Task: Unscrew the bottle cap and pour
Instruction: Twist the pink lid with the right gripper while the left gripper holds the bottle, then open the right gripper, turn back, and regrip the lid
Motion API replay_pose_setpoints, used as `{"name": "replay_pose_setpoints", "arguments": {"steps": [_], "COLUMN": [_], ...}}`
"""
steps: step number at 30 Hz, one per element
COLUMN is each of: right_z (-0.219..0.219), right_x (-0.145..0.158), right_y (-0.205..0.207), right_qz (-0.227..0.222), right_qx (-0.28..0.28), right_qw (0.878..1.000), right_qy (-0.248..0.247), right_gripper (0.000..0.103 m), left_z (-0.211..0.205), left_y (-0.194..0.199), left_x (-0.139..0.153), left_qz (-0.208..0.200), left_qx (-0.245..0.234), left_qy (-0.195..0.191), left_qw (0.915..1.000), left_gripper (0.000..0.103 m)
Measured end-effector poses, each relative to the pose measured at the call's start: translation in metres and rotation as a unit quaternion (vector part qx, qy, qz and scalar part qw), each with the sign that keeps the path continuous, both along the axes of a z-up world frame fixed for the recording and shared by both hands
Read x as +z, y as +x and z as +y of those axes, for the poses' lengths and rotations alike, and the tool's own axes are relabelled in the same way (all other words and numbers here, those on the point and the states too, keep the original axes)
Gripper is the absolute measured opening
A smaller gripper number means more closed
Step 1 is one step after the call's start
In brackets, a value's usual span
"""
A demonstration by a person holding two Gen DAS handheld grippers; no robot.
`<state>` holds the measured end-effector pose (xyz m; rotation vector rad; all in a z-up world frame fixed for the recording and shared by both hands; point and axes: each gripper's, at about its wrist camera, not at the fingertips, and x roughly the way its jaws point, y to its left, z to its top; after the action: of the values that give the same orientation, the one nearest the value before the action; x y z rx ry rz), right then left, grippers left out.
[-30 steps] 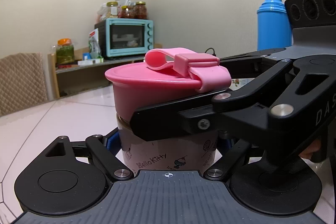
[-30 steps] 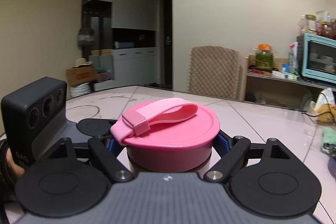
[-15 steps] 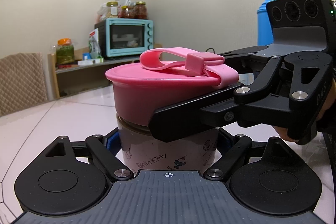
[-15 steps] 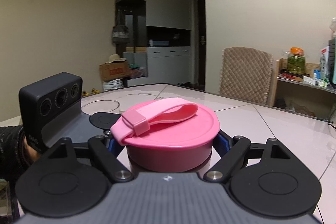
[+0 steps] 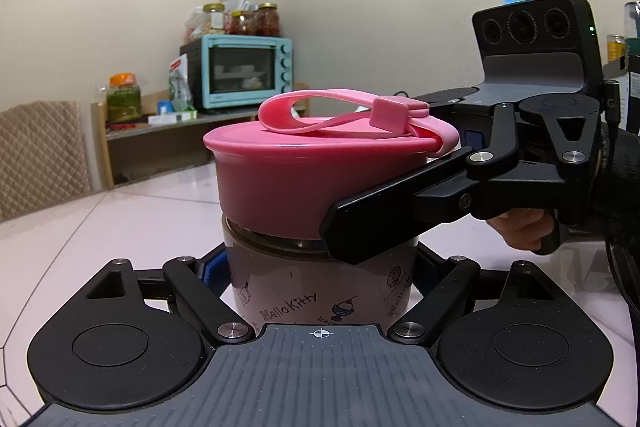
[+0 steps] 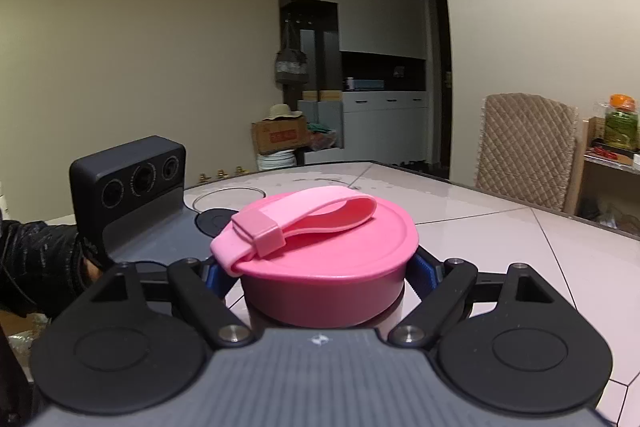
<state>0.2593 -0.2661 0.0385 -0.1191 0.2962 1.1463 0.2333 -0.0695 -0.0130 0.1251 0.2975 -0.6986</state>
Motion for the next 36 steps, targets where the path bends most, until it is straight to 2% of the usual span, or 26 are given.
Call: {"name": "replay_pose_setpoints", "arguments": {"steps": [12, 18, 25, 28, 36], "right_z": [0.005, 0.0, 0.004, 0.013, 0.029], "right_x": [0.0, 0.004, 0.005, 0.005, 0.002], "right_y": [-0.007, -0.019, -0.045, -0.055, -0.069], "right_qz": [-0.013, -0.019, -0.028, -0.027, -0.011], "right_qx": [-0.018, -0.042, -0.111, -0.166, -0.243], "right_qw": [1.0, 0.999, 0.993, 0.986, 0.97], "right_qy": [-0.002, 0.005, -0.011, -0.02, 0.003], "right_gripper": [0.085, 0.097, 0.099, 0.099, 0.099], "left_z": [0.0, 0.0, 0.0, 0.0, 0.001], "left_y": [0.0, 0.0, 0.0, 0.0, 0.0], "left_x": [0.0, 0.0, -0.001, -0.001, -0.002], "left_qz": [0.001, 0.001, 0.0, 0.0, 0.0], "left_qx": [0.0, 0.0, -0.001, -0.001, -0.001], "left_qy": [0.0, 0.0, 0.0, 0.0, 0.0], "left_qw": [1.0, 1.0, 1.0, 1.0, 1.0], "left_gripper": [0.09, 0.09, 0.09, 0.09, 0.09]}}
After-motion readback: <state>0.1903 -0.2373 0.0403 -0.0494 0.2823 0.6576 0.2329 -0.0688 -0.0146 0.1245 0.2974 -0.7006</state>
